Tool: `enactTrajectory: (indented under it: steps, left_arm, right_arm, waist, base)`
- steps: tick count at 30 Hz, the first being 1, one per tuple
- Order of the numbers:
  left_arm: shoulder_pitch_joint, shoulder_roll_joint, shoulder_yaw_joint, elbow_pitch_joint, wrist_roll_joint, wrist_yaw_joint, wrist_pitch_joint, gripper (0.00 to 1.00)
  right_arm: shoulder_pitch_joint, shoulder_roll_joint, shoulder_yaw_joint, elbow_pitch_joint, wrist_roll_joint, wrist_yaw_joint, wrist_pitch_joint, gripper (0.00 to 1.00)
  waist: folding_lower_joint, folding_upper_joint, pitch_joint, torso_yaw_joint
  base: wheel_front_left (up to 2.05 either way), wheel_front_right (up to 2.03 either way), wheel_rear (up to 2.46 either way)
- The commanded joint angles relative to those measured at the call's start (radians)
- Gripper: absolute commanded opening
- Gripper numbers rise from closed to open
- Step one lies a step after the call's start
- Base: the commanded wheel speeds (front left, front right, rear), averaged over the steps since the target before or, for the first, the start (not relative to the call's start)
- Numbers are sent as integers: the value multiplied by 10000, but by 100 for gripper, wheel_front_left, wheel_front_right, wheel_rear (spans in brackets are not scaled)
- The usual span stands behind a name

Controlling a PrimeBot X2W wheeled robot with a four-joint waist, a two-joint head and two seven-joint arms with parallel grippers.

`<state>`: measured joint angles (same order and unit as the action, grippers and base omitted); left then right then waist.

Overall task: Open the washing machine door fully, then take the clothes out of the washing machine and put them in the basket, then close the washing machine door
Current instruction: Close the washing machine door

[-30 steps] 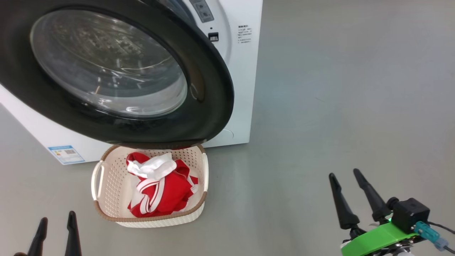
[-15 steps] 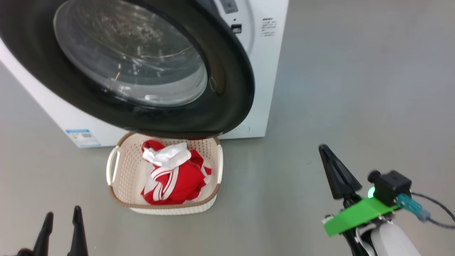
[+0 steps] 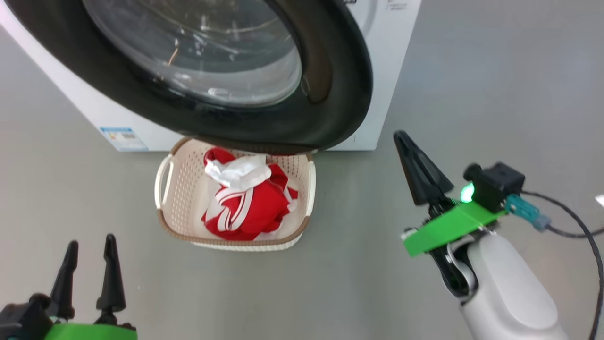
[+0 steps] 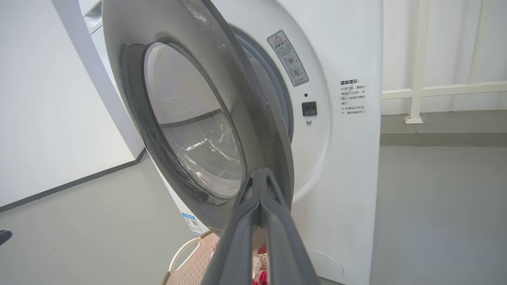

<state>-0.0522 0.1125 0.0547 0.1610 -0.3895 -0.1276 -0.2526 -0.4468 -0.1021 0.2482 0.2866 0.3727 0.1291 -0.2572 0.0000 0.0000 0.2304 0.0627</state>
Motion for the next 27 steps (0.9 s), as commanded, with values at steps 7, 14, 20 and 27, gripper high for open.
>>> enactTrajectory:
  steps: [7, 14, 20, 27]
  left_arm:
    - [-800, 108, 152, -320, 23, -31, -91, 100]
    - [-1246, 141, 41, -430, -76, -31, -91, 100]
    - [-1488, 150, -77, -514, -121, -31, -91, 100]
    - [-1671, 237, -316, -632, -48, -31, -91, 100]
  right_arm:
    - [-1365, 224, 399, 242, 61, 16, -46, 0]
    - [-2327, 243, 509, 598, 6, 16, -46, 0]
    - [-2817, 226, 359, 766, 9, 16, -46, 0]
    - [-3259, 241, 78, 815, 22, 16, -46, 0]
  waist:
    - [0, 0, 936, 352]
    - [0, 0, 1559, 501]
    - [0, 0, 1907, 620]
    - [0, 0, 2194, 734]
  base:
    - [0, 0, 0]
    - [0, 0, 0]
    - [0, 0, 0]
    - [0, 0, 0]
